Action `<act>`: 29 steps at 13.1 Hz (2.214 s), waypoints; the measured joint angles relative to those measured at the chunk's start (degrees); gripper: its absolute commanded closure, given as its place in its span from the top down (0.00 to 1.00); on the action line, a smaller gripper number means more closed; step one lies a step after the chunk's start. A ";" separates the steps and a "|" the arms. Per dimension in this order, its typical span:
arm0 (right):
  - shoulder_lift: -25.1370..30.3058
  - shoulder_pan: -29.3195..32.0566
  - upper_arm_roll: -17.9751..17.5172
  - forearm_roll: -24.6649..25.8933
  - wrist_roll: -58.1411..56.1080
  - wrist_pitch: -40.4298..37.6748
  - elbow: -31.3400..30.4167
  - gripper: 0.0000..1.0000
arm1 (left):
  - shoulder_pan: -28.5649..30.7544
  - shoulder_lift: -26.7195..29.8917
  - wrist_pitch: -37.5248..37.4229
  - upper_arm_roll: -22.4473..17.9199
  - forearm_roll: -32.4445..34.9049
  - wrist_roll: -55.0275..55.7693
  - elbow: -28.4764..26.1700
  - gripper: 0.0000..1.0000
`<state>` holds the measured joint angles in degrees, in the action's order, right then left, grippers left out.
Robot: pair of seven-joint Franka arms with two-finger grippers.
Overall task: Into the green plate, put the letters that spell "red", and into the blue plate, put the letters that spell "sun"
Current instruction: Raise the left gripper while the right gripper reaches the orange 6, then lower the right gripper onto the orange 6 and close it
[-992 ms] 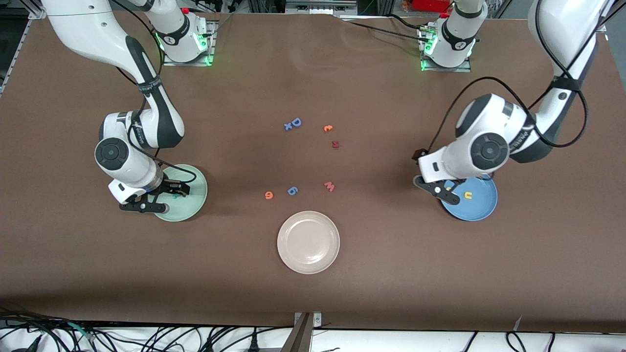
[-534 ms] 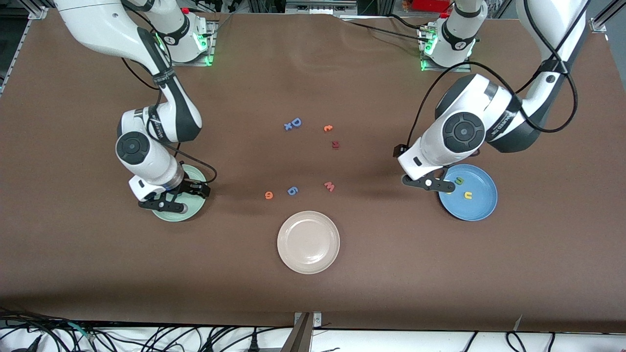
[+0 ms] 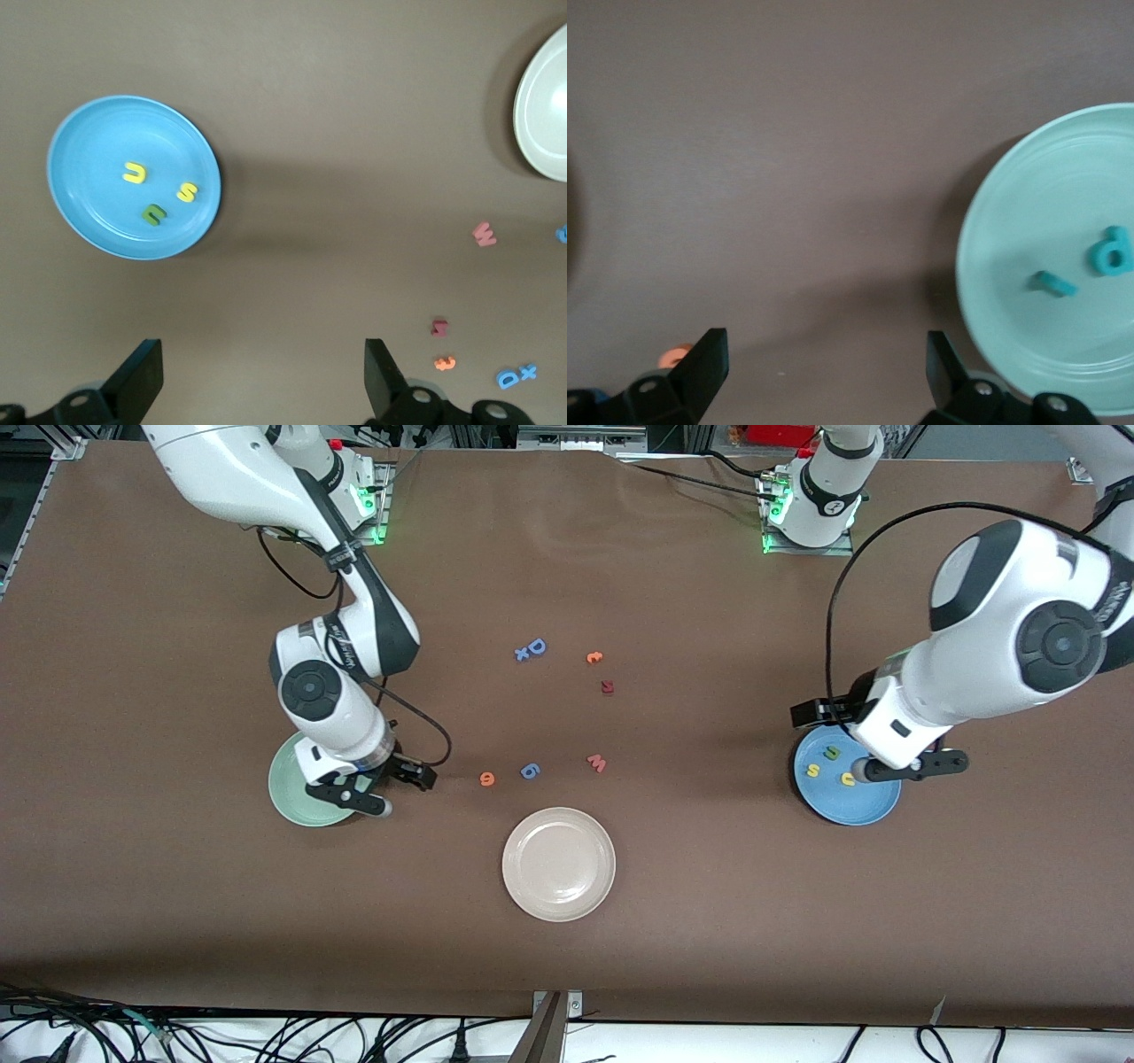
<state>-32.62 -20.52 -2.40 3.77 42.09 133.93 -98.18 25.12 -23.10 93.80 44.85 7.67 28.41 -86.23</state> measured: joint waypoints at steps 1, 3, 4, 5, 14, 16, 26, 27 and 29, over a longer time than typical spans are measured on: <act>-1.21 -0.81 -0.01 0.00 1.86 -0.12 1.45 0.99 | -0.21 0.60 -0.63 -0.15 0.00 0.04 0.39 1.00; -3.97 -2.05 -0.03 0.00 4.80 -0.12 4.34 0.99 | -2.46 3.14 -1.28 -3.23 0.00 -1.65 1.15 1.00; -5.36 -2.61 -0.04 0.00 6.01 -0.12 5.87 0.99 | -4.45 4.81 -2.04 -6.28 -0.01 -4.53 1.20 1.00; -6.65 -3.20 -0.06 0.00 7.24 -0.12 7.31 0.99 | -6.47 6.39 -2.71 -9.86 -0.10 -8.37 1.19 1.00; -11.63 -6.20 -0.07 -4.39 9.78 -0.36 10.57 0.98 | -22.10 17.94 -0.90 -32.85 -5.85 -23.20 -5.14 1.00; -12.34 -6.69 -0.08 -4.63 9.81 -0.37 10.58 0.96 | -24.33 21.59 2.29 -35.49 -6.59 -23.54 -9.81 1.00; -13.48 -8.10 -0.06 -4.72 10.44 -0.36 10.61 0.53 | -25.71 24.95 -0.37 -37.20 -8.45 -24.16 -13.35 1.00; -13.48 -8.10 -0.06 -4.72 10.44 -0.36 10.61 0.50 | -25.78 24.95 -0.37 -37.20 -8.45 -24.16 -13.34 1.00; -13.49 -8.11 -0.06 -4.72 10.44 -0.36 10.61 0.47 | -25.91 24.94 -0.37 -37.20 -8.45 -24.16 -13.33 1.00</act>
<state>-46.11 -28.63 -2.46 -0.95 52.52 133.57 -87.58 -0.79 1.84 93.42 7.66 -0.78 4.24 -99.56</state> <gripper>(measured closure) 0.502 0.000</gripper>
